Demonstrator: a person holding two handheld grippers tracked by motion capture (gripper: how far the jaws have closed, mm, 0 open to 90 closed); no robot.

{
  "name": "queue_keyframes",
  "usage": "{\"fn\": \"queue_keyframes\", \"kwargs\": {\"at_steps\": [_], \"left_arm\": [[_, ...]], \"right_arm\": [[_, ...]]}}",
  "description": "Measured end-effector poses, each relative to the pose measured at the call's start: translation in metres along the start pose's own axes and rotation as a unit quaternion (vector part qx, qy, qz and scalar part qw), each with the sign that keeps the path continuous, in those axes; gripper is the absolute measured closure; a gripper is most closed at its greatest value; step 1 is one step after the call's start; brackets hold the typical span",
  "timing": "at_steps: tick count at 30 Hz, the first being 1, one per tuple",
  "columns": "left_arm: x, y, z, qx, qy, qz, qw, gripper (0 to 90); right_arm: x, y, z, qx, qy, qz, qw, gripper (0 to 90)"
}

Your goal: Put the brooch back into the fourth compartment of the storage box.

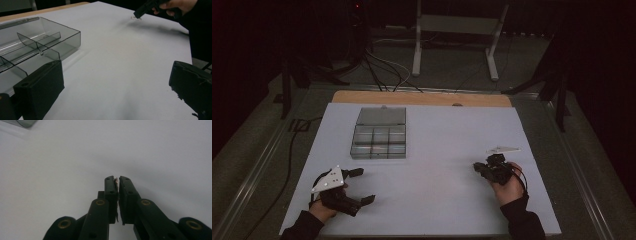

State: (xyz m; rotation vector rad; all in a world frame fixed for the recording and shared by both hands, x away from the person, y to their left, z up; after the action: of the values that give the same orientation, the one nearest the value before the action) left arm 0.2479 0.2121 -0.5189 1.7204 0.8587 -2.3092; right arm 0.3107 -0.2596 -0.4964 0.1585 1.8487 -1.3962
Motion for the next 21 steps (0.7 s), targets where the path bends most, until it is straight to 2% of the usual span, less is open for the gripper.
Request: {"fn": "queue_keyframes", "kwargs": {"at_steps": [3,15,21], "left_arm": [[0.000,0.000,0.000,0.001,-0.003,0.002,1.0000,1.3],[0.000,-0.001,0.000,0.002,-0.001,0.002,1.0000,1.3],[0.000,-0.001,0.000,0.002,-0.002,0.003,1.0000,1.3]], "right_arm": [[-0.004,0.002,-0.003,-0.004,-0.002,0.002,1.0000,85.5],[-0.037,0.016,-0.036,-0.044,-0.029,0.015,0.9985,85.6],[-0.051,0.022,-0.047,-0.055,-0.043,0.017,0.9974,85.5]]}}
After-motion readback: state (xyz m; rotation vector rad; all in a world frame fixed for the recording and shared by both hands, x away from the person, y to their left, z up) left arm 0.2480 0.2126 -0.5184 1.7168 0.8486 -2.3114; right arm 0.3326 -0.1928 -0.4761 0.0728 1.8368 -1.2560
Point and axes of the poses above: each handheld gripper's, and its own axes: y roughly forward along the jaws, x roughly out of its underside, z roughly to its right, the point moved 1 cm from there along y, roughly forward along the jaws, and after that the axes turned 4 degrees about -y, right-handed, at the moved point
